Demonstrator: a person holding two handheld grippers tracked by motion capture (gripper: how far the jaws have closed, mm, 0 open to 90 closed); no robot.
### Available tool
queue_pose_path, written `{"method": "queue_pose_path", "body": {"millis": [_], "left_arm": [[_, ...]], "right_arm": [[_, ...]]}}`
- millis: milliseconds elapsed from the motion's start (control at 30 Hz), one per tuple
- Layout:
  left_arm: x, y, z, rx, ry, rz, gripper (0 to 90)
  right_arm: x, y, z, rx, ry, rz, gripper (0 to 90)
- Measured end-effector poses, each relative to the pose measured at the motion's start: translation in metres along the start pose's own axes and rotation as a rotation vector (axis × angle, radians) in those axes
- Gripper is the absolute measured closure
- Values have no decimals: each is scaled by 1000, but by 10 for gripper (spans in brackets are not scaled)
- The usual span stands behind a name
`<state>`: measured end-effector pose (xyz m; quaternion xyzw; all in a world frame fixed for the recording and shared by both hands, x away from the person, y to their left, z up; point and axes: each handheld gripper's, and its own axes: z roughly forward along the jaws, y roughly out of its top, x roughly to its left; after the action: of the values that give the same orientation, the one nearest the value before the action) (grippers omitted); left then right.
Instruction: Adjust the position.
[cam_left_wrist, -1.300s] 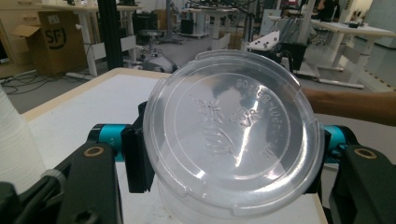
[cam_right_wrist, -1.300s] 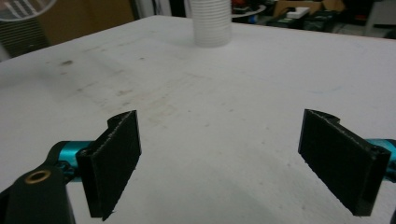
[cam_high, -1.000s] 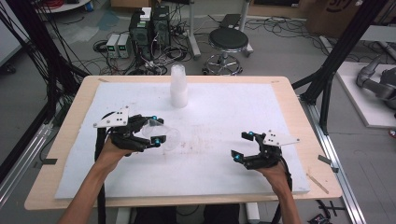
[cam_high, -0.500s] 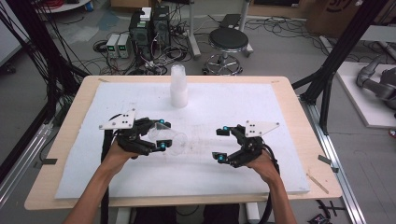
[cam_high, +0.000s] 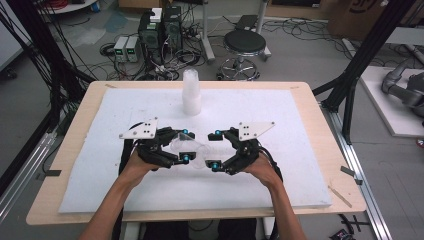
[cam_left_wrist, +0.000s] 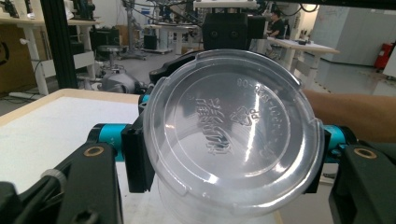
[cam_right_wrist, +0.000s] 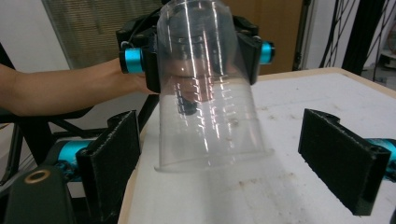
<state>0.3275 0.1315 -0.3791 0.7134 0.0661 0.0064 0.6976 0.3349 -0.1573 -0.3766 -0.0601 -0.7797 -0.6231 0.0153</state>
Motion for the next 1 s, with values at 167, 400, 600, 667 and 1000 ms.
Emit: {"method": "queue_pose_path", "body": {"millis": [167, 400, 600, 667, 1000], "left_arm": [[0, 2, 5, 2, -13, 1, 375], [-1, 3, 12, -3, -25, 2, 375], [-1, 4, 14, -1, -32, 4, 375], [-1, 4, 14, 3, -32, 4, 375], [-1, 4, 14, 10, -18, -1, 305]], "right_arm": [[1, -1, 11, 14, 13, -14, 131], [3, -1, 20, 32, 28, -20, 131], [4, -1, 25, 43, 27, -37, 172], [5, -1, 26, 39, 21, -50, 221], [7, 0, 25, 47, -6, -85, 315]]}}
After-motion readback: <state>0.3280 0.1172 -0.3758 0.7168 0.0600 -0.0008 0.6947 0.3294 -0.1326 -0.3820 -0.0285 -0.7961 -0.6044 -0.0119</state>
